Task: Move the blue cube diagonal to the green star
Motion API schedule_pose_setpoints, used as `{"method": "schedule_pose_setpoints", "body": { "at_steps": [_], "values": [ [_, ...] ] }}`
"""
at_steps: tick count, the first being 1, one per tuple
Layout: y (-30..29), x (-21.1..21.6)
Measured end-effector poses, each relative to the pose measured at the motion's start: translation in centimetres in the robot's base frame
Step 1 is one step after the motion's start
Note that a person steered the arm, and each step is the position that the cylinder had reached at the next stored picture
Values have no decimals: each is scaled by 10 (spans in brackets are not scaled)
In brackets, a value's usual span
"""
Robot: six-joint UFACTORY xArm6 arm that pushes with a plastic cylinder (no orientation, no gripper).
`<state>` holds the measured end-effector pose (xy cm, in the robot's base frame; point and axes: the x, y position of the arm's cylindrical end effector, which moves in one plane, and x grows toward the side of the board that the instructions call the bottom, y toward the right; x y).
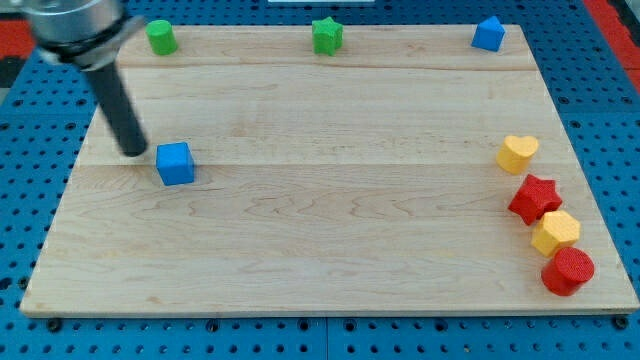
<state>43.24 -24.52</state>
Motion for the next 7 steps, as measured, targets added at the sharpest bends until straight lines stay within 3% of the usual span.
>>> {"method": "schedule_pose_setpoints", "body": {
  "at_steps": [1, 2, 3, 4, 6, 7],
  "values": [
    [-10, 41],
    [32, 24],
    [67, -22],
    [113, -29],
    [2, 9],
    [33, 10]
  ]
}}
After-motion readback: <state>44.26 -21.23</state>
